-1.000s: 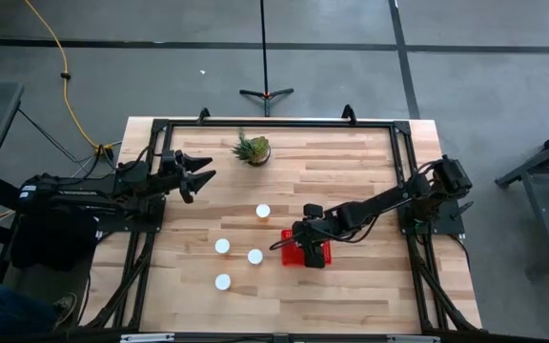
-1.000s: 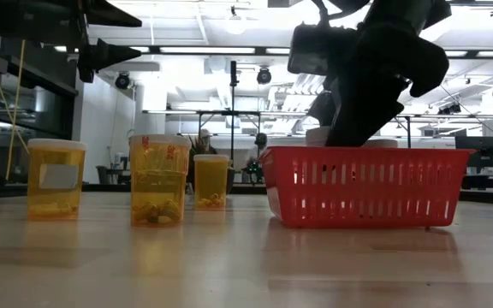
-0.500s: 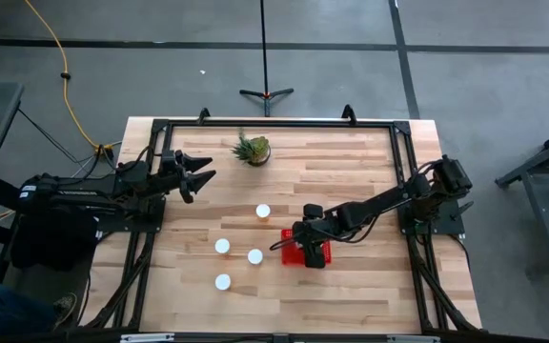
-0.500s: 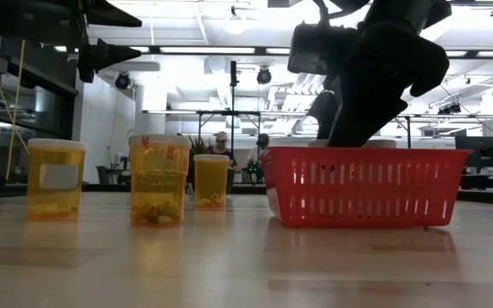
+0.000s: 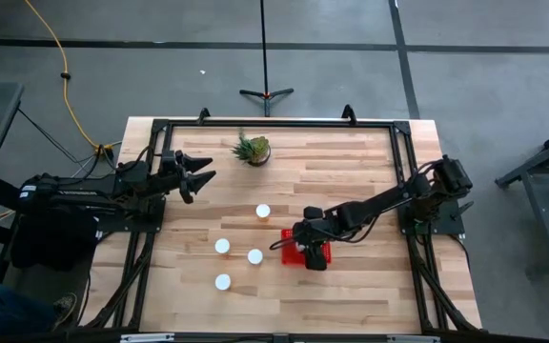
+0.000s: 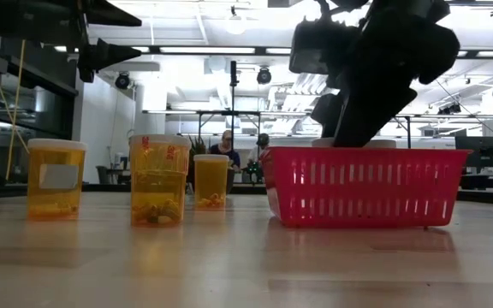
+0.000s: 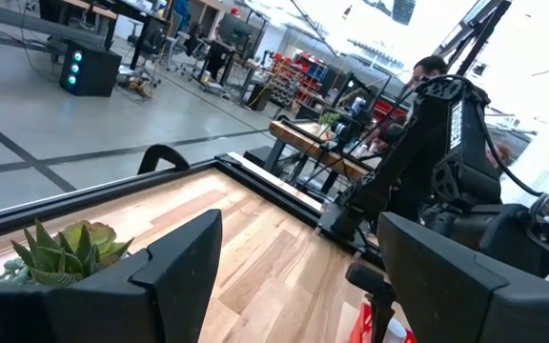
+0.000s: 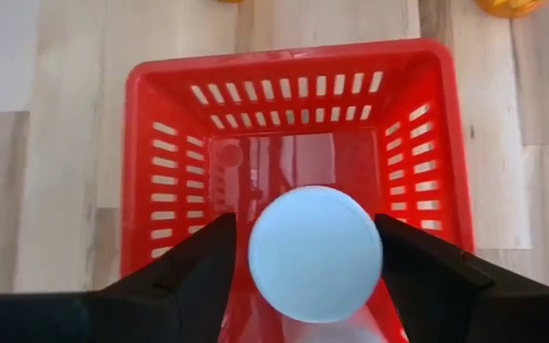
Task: Pick and place pill bottles into a basket
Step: Put the white pill bottle into the red bin, then put the orange pill bottle into the red bin
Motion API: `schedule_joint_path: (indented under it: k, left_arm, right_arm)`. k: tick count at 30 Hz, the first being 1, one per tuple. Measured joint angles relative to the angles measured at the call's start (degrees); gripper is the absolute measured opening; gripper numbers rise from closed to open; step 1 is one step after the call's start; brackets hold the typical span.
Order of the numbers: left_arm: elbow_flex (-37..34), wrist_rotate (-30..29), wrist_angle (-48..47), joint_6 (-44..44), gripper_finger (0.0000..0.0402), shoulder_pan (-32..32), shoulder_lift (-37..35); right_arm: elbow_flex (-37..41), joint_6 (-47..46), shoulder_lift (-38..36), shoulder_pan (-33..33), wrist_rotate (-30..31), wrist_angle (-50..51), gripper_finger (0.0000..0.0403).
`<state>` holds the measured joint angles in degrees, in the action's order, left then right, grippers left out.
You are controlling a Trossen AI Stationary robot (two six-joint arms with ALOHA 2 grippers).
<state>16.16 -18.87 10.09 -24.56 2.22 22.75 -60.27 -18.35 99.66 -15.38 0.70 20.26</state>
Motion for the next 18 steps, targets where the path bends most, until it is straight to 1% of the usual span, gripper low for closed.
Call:
schedule_joint_path:
  k: [7, 14, 18]
  left_arm:
    - [0.0, -0.02, 0.0, 0.0, 0.0314, 0.0, -0.01]
    - [0.0, -0.09, -0.01, 0.0, 0.0314, 0.0, -0.01]
    - [0.0, -0.22, -0.02, 0.0, 0.0314, 0.0, -0.01]
  right_arm:
    - [-0.08, -1.26, -1.78, 1.33, -2.78, 0.4, 0.0239]
    - [-0.11, -1.18, -5.36, 3.2, -2.31, 0.31, 0.0234]
    - [-0.11, -1.16, -6.39, 4.12, -1.18, -1.88, 0.0234]
